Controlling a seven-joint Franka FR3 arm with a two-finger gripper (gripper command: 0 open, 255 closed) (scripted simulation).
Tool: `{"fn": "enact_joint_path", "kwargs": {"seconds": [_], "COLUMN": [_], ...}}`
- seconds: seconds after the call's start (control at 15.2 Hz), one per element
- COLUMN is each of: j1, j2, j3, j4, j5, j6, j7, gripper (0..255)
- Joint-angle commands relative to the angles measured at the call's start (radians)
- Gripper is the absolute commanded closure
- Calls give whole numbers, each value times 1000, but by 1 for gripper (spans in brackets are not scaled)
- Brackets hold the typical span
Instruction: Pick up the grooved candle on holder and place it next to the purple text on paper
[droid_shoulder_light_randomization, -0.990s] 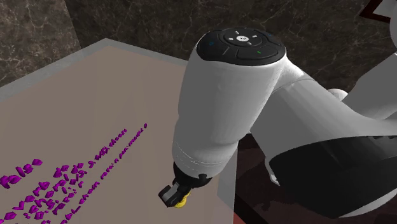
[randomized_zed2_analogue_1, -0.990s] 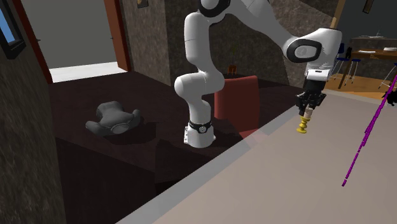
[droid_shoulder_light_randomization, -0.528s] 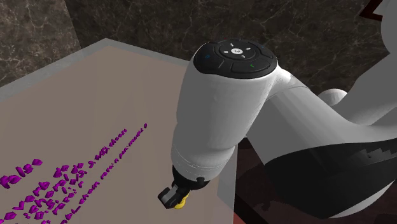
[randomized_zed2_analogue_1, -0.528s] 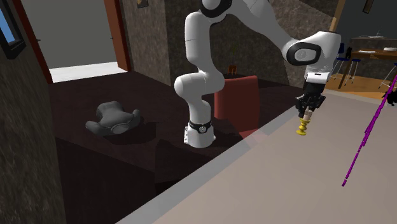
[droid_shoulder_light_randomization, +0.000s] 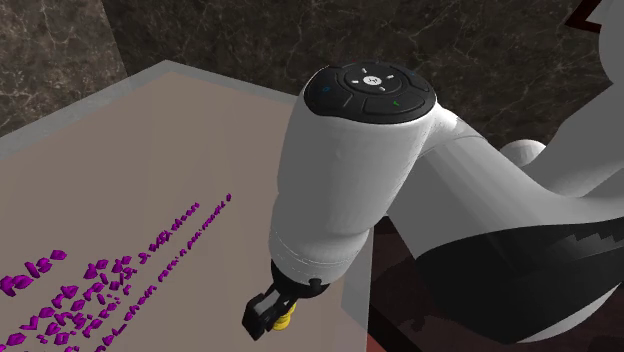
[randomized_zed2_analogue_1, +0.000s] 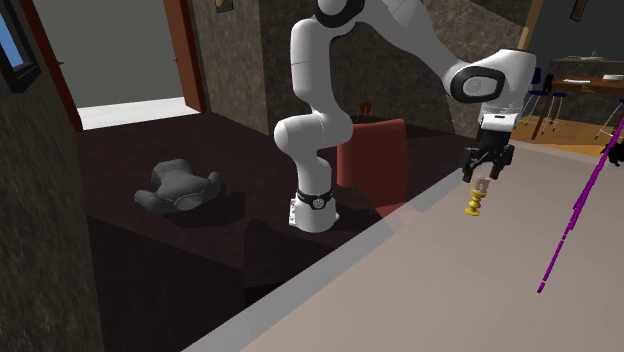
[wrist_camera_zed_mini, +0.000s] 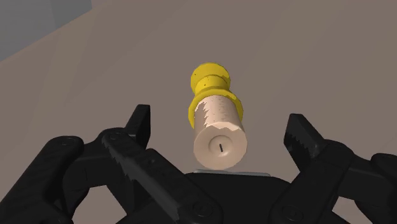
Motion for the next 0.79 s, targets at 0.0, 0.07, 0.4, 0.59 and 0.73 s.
{"fn": "enact_joint_path", "kwargs": {"seconds": [0.0,0.07,0.4,0.59,0.73], "j1": [6,12,22,22,22], "j2": [-28,-53,-92,-92,-92], "j3": [-12,-24,-48,-48,-48], "j4": [17,34,69,69,69], "j5": [21,39,61,61,61], "j6": [-37,-75,-141,-141,-141], "j7": [-17,-31,-50,-50,-50], "gripper": [0,0,0,0,0]}}
